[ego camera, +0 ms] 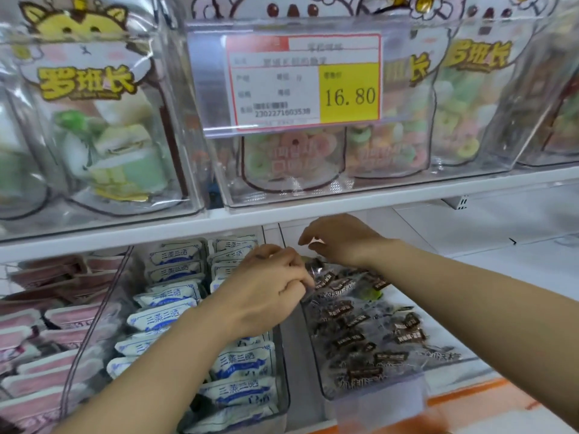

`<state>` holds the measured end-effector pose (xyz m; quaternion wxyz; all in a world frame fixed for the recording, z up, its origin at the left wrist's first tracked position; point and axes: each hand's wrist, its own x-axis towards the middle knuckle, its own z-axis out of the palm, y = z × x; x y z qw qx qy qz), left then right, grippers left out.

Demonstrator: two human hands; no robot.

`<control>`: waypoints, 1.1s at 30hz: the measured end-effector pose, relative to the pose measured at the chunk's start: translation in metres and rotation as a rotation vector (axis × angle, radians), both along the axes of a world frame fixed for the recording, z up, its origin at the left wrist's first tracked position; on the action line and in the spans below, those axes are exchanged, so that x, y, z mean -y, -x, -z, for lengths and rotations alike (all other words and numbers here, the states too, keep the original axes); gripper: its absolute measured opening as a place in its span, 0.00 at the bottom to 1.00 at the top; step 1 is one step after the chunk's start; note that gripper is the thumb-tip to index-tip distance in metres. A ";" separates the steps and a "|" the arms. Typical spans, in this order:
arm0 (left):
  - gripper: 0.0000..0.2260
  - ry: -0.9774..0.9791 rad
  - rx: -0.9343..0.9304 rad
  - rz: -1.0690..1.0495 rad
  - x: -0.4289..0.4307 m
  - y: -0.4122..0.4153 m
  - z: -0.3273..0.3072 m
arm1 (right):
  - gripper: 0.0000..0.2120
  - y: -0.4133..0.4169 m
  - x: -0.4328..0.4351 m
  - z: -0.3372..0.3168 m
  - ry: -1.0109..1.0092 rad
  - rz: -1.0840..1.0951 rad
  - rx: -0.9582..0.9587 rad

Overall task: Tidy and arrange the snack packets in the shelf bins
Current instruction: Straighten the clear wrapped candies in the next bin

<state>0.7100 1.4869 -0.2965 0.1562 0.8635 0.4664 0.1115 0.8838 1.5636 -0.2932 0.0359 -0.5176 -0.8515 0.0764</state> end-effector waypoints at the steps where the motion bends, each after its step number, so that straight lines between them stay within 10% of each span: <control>1: 0.19 -0.015 0.013 0.006 0.000 0.001 0.002 | 0.17 0.003 -0.006 0.006 0.054 0.008 0.016; 8: 0.19 -0.041 0.224 -0.056 0.001 0.007 0.013 | 0.42 0.017 -0.038 0.036 0.369 0.056 0.181; 17: 0.16 0.008 0.300 -0.097 0.003 0.012 0.011 | 0.24 0.013 -0.022 0.032 0.198 0.049 0.094; 33: 0.24 -0.007 0.438 -0.218 0.038 -0.011 -0.008 | 0.24 -0.023 0.081 -0.002 -0.130 0.269 -0.889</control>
